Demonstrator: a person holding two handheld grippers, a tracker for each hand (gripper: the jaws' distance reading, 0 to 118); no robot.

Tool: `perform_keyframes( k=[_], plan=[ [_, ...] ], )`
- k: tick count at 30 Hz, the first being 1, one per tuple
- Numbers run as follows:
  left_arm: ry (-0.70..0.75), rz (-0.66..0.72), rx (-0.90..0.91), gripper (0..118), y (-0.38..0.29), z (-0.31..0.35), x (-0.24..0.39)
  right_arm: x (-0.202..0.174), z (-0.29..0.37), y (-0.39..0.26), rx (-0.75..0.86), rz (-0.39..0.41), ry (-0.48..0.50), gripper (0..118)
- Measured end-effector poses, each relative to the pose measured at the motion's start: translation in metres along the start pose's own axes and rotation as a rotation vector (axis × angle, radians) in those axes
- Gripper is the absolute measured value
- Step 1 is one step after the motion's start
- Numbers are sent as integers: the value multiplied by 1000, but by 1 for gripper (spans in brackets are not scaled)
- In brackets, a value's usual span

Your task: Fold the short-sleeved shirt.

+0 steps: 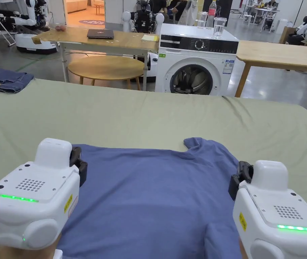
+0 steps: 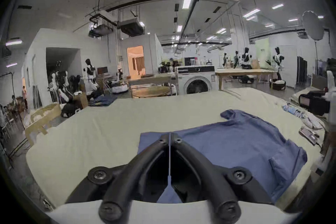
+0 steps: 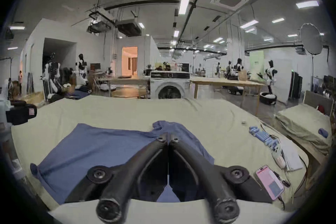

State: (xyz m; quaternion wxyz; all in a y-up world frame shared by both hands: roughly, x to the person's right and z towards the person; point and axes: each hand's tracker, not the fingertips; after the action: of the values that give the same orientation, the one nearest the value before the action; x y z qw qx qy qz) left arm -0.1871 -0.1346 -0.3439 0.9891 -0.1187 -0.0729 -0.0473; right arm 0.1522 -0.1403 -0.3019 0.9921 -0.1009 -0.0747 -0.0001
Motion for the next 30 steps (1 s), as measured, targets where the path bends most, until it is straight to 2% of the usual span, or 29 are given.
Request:
perform_keyframes(
  k=[3, 7, 14, 17, 18, 20, 22, 26, 30],
  plan=[
    [6, -5, -55, 0, 1, -1, -6, -2, -3, -2, -18, -4, 37, 0],
    [-34, 26, -251, 0, -7, -2, -31, -3, -3, -7, -42, 5, 42, 0],
    [-68, 179, -560, 2, -47, -3, -95, 0, -8, -25, -136, 7, 56, 0],
    [-93, 244, -684, 35, -59, -4, -116, 0, -9, -31, -170, 8, 65, 0],
    [-88, 253, -713, 52, -63, -6, -121, -1, -9, -34, -178, 10, 65, 0],
    [-57, 271, -765, 56, -71, -7, -126, -1, -9, -38, -194, 12, 69, 0],
    [-20, 287, -796, 71, -78, -10, -133, -1, -10, -40, -210, 14, 69, 0],
    [-3, 322, -876, 71, -93, -17, -137, 0, -9, -45, -235, 18, 67, 0],
    [43, 247, -995, 71, -118, -23, -132, 2, -8, -49, -255, 19, 65, 0]
  ],
)
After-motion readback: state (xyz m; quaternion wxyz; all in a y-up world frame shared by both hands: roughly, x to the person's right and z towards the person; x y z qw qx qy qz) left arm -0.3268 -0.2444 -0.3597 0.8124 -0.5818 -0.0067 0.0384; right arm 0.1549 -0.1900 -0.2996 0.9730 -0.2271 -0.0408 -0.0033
